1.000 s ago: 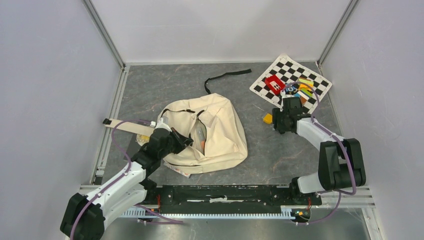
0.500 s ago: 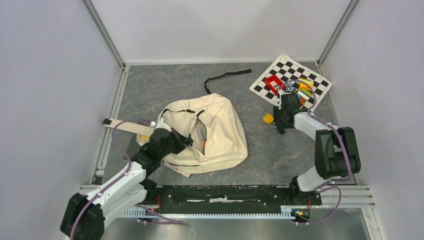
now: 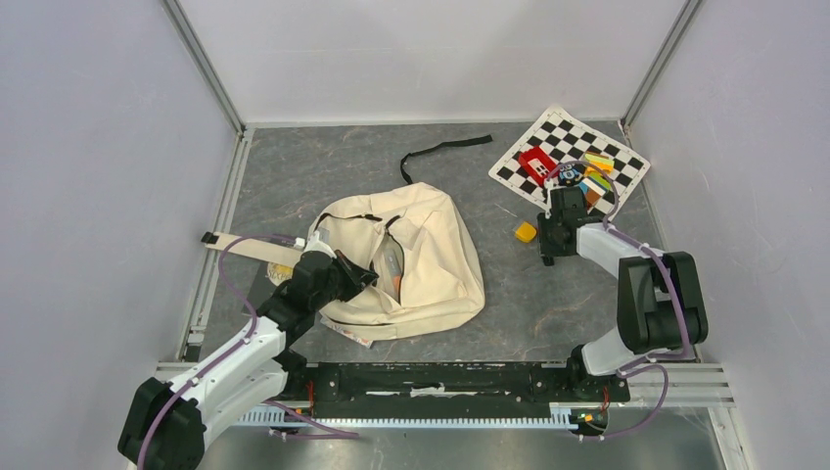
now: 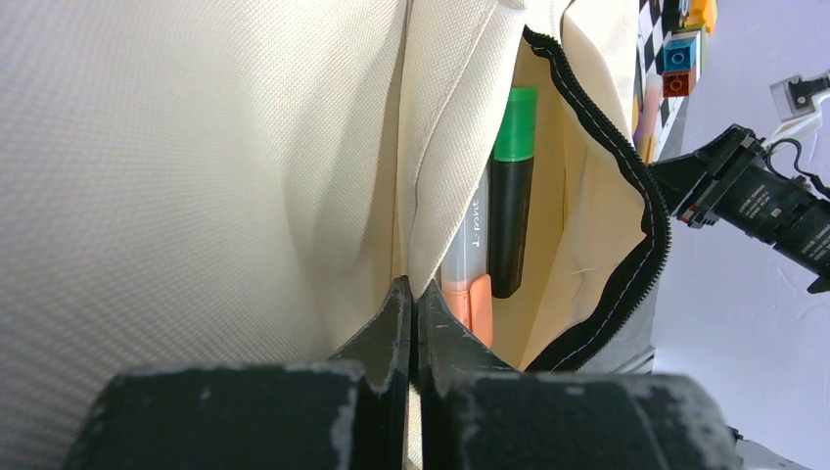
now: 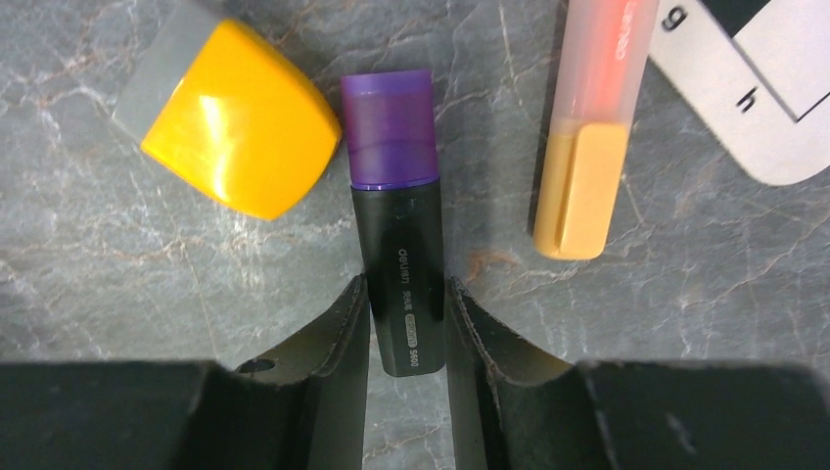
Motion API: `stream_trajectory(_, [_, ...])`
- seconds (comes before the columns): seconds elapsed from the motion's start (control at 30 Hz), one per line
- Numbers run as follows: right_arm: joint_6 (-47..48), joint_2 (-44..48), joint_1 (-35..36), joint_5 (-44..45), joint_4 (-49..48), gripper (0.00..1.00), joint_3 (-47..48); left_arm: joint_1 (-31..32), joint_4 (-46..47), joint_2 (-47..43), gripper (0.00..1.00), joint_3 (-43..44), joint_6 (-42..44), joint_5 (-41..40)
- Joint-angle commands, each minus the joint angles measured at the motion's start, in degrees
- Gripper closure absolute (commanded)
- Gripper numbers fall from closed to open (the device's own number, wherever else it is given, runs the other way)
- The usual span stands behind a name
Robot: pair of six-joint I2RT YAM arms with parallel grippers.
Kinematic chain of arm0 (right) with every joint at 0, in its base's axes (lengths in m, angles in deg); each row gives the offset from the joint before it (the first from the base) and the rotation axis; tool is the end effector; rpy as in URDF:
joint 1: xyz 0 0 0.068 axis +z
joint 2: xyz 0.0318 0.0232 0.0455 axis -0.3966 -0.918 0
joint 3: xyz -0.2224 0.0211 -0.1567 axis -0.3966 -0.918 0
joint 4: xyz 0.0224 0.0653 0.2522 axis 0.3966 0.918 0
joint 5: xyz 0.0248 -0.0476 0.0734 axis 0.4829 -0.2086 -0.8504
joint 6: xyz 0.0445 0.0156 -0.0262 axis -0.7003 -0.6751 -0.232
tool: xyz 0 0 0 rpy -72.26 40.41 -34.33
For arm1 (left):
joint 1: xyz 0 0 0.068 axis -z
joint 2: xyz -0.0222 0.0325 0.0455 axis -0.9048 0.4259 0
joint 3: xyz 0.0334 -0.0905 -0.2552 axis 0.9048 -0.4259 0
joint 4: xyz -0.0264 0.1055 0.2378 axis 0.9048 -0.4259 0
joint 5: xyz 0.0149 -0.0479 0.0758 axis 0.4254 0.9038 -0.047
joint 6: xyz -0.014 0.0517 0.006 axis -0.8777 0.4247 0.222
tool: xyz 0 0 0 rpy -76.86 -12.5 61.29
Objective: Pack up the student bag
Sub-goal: Pick up the stationery from the center of the board.
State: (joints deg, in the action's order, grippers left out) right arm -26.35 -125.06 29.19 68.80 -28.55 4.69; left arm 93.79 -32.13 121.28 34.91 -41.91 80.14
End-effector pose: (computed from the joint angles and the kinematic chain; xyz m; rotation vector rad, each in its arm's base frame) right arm 0.2875 0.0263 0.1597 0.0612 2.6126 -0.0336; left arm 0.1507 -0.0856 0.1781 -0.5253 2.2031 -0.9172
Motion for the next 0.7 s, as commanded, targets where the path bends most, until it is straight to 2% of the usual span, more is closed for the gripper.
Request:
stream_trajectory(0.0, [-1.46,3.16,-0.27,-3.93,0.43,0.73,-2.94,0.15,-0.16,0.18,0.98,-0.85,-1.83,0.54])
stream_trajectory(0.1, [-1.56,2.92,-0.24,-3.93,0.07,0.73,-3.16,0.12,0.01,0.37,0.98,-0.85,-1.9,0.62])
stream_trajectory(0.3, [-1.52,0.45,-0.2,-3.05,-0.14,0.64,-3.0,0.14,-0.12,-0.33,0.98,-1.15,-2.18,0.62])
stream_trajectory(0.4, [-1.39,0.16,-0.26,-2.39,-0.01,0.64,-3.46,0.15,-0.38,-0.69,0.98,-1.29,-2.28,0.42])
stream_trajectory(0.5, [-1.36,1.04,-0.24,-1.9,-0.03,0.7,-3.81,0.1,-0.13,-0.69,0.98,-1.29,-2.52,0.7])
stream_trajectory(0.67, [-1.53,4.2,-0.23,-1.11,1.3,0.89,-2.41,0.11,-0.04,-0.62,0.98,-1.11,-2.44,0.71])
